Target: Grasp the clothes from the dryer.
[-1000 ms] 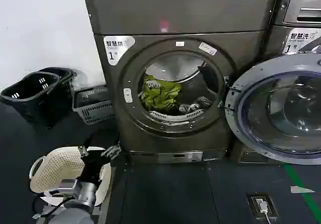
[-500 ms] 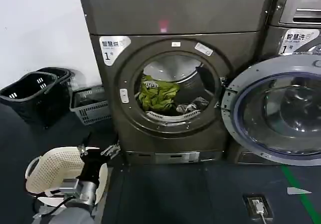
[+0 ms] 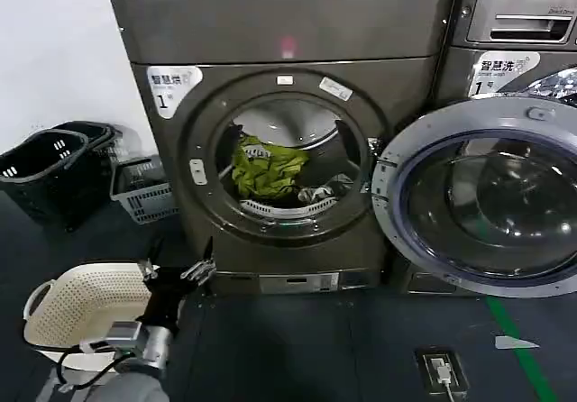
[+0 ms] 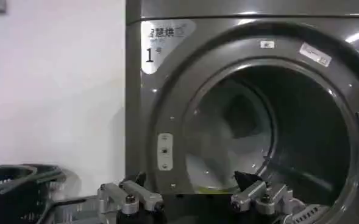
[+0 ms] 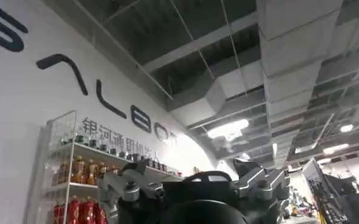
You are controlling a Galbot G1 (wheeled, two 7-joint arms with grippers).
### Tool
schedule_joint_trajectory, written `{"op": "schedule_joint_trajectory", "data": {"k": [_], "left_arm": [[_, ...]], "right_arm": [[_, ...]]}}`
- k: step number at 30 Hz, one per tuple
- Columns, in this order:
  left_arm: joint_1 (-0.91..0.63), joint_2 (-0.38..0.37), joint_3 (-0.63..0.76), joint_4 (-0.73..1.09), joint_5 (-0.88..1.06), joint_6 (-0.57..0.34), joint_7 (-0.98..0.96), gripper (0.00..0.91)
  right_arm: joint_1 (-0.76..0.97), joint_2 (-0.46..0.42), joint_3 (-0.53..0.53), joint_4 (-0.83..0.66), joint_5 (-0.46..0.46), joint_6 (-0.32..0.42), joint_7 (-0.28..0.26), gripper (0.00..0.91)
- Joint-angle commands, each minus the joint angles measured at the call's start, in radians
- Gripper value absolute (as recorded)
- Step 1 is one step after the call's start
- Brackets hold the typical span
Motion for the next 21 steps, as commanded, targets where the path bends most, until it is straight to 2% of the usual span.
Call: {"op": "schedule_joint_trajectory", "data": {"k": [1, 21], "left_arm": [[0.001, 0.0, 0.0, -0.003, 0.001, 0.001, 0.0, 0.907], [-0.005, 0.001, 0.001, 0.003, -0.007, 0.005, 0.002, 0.907]], "right_arm": [[0.0, 0.0, 0.001, 0.001, 0.0, 0.001, -0.001, 0.907], [0.01, -0.001, -0.014, 0.014, 0.005, 0.007, -0.001, 0.907]]}}
